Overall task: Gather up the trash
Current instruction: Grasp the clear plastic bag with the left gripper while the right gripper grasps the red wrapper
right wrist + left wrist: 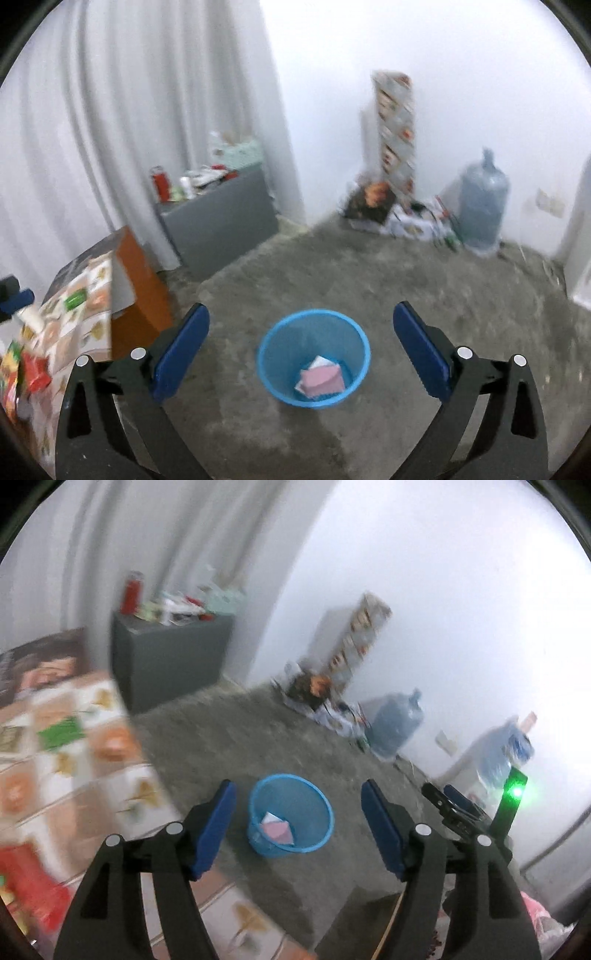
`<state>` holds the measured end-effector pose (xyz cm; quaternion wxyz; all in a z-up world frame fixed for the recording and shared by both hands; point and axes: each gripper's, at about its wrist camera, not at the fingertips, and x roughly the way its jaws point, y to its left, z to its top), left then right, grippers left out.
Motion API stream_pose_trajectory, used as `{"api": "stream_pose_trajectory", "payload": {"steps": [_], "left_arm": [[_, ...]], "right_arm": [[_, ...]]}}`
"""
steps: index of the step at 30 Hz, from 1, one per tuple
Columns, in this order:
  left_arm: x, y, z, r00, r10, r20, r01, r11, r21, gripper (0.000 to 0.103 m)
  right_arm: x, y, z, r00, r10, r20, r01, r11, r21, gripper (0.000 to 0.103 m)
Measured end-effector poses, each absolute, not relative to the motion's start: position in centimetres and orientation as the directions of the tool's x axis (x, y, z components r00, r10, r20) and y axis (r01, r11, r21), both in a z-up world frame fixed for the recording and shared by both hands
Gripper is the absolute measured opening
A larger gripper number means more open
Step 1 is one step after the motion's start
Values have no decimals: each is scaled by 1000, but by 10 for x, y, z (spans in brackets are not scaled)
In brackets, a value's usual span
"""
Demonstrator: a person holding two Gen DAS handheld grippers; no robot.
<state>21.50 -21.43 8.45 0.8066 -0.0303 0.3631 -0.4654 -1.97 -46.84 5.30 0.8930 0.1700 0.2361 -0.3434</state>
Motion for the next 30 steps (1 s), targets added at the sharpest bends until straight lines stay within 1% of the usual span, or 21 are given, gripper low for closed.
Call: {"api": "stream_pose_trajectory", "payload": {"steps": [1, 3, 6, 8, 11, 13, 18, 22, 24, 26, 28, 30], "left_arm": [[212, -196, 92, 335, -764, -551, 713, 588, -382, 74], [207, -155, 107, 411, -743, -528, 676, 637, -371, 76], [189, -82, 129, 556, -684, -472, 599, 724, -343, 79], [176, -47, 135, 618, -642, -455, 554, 765, -327, 82], [155, -11, 132, 657, -605, -450, 514, 796, -319, 82], [142, 2, 123, 658, -597, -459, 515, 801, -305, 82], [101, -2, 88, 653, -566, -503, 562, 808, -178, 82], [86, -14, 52, 622, -541, -566, 584, 802, -124, 82], [81, -25, 36, 628, -505, -591, 594, 803, -55, 78], [78, -40, 18, 653, -442, -615, 596, 801, 57, 71], [80, -47, 6, 667, -403, -627, 596, 793, 125, 66], [83, -53, -4, 682, -373, -629, 594, 784, 180, 63]], "right_arm": [[-19, -460, 60, 676, -520, -523, 672, 726, 146, 96], [-18, -442, 73, 735, -475, -485, 613, 770, 176, 96], [-10, -425, 86, 798, -381, -466, 525, 820, 228, 96], [0, -414, 92, 833, -303, -463, 456, 850, 264, 96], [22, -394, 99, 874, -144, -464, 322, 887, 332, 95], [33, -379, 100, 881, -70, -468, 263, 894, 362, 94], [70, -340, 91, 850, 137, -508, 123, 886, 446, 86], [94, -315, 79, 803, 254, -539, 58, 867, 495, 81], [110, -300, 70, 766, 297, -570, 41, 863, 504, 78], [121, -287, 64, 733, 337, -591, 25, 855, 517, 76], [130, -279, 58, 705, 371, -604, 15, 845, 535, 74], [146, -271, 49, 669, 412, -618, 3, 831, 557, 74]]}}
